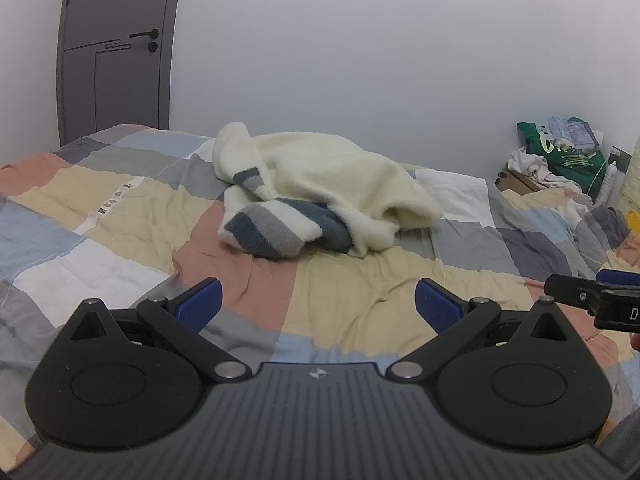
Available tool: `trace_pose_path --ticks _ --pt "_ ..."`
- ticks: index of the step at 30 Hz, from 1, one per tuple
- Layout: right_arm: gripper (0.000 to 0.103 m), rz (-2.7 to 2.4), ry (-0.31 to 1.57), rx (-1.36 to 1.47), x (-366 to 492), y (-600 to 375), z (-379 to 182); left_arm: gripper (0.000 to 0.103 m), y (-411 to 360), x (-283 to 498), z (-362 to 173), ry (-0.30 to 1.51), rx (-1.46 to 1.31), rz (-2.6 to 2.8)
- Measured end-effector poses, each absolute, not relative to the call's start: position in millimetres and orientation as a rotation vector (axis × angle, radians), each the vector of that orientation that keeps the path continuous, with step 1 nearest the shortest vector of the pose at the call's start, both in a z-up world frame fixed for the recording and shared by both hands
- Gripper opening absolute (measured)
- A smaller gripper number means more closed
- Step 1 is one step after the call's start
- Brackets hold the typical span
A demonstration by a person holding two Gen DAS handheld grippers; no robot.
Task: Fold large clothes
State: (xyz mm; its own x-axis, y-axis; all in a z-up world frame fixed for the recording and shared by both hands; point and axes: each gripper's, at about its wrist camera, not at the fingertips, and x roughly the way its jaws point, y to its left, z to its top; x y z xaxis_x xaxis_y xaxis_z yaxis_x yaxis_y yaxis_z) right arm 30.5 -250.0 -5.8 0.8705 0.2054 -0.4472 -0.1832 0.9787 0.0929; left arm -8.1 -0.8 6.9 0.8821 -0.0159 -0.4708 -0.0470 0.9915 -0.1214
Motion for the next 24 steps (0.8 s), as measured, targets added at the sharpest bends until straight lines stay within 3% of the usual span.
trace_pose_path --ticks 24 --pt "0.103 0.169 0.464 0.018 28.0 -252.1 -12.4 0.103 -0.5 -2.4 -2.3 0.484 -0.129 0.023"
